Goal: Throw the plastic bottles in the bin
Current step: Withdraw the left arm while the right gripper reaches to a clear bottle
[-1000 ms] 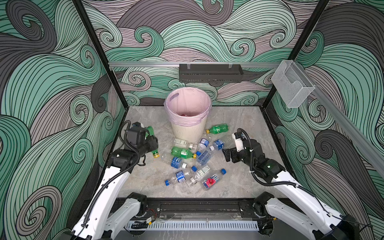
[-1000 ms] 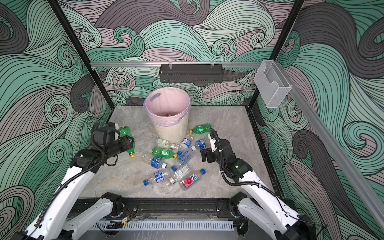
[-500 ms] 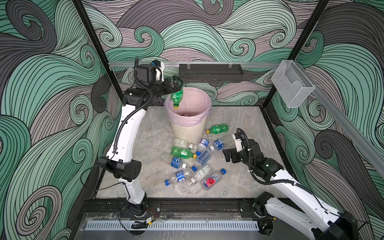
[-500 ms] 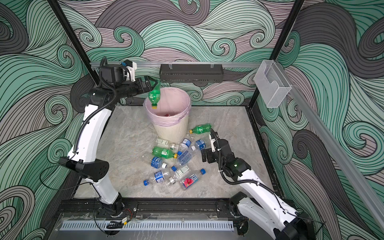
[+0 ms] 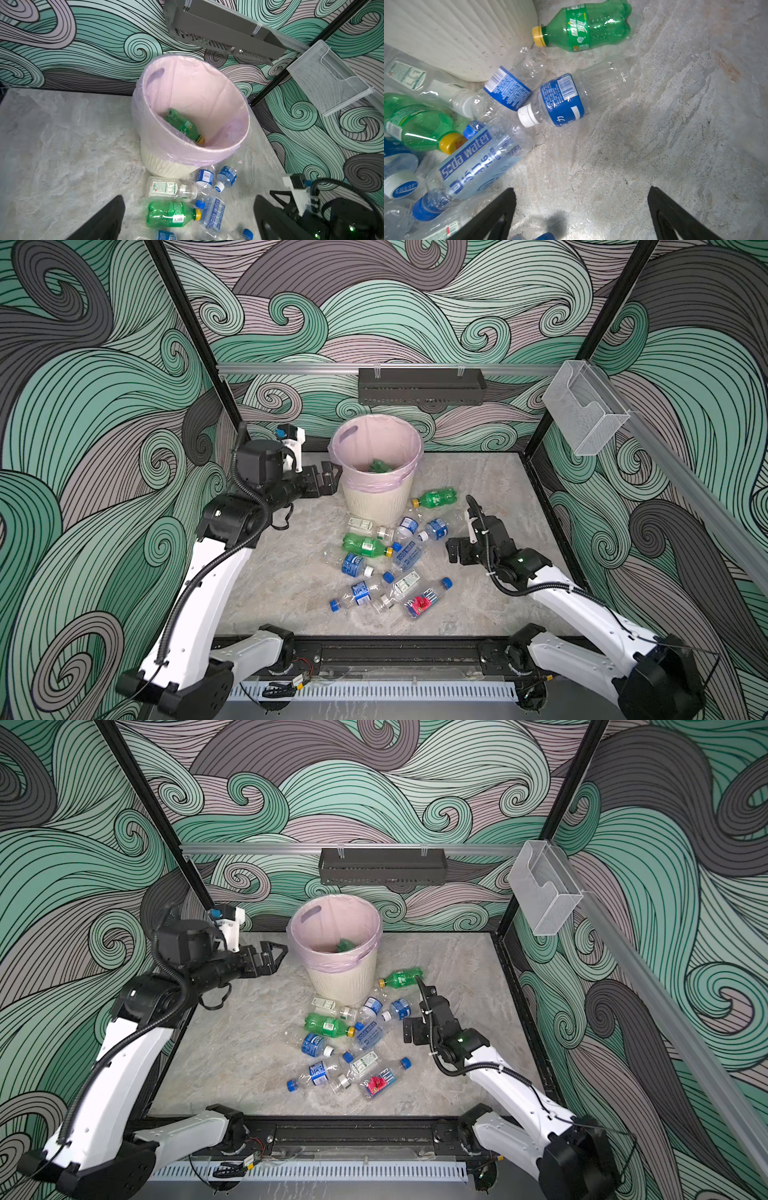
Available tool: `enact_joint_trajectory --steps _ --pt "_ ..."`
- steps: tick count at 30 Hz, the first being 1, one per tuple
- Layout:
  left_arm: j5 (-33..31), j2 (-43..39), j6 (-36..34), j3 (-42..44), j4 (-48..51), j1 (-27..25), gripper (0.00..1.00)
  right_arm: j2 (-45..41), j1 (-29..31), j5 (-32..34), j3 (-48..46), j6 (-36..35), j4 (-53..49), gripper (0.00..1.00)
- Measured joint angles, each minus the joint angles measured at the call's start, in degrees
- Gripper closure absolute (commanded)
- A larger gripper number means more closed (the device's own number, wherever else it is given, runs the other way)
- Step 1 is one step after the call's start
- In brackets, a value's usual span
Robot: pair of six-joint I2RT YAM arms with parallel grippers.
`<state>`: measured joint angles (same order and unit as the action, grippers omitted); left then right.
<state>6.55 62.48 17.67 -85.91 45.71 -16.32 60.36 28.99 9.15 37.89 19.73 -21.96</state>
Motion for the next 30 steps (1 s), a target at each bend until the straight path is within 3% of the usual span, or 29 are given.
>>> enact_joint_trajectory --steps 7,12,22,30 --pt "-5.1 -10.3 -1.8 18.6 0.0 0.1 0.01 3.7 -0.1 3.3 0.0 9.7 4.8 0.04" --pt "-6.6 -15.9 -1.8 27.5 0.1 0.1 0.01 10.1 -0.3 4.4 2.5 14.4 6.8 0.03" --pt "-7.6 -22.1 -0.7 32.1 -0.2 0.1 0.01 25.1 -0.4 4.6 10.6 20.7 12.4 0.01" --pt "-8.3 -23.5 0.1 34.1 0.3 0.1 0.01 31.5 -2.4 4.9 12.0 22.5 14.7 0.05"
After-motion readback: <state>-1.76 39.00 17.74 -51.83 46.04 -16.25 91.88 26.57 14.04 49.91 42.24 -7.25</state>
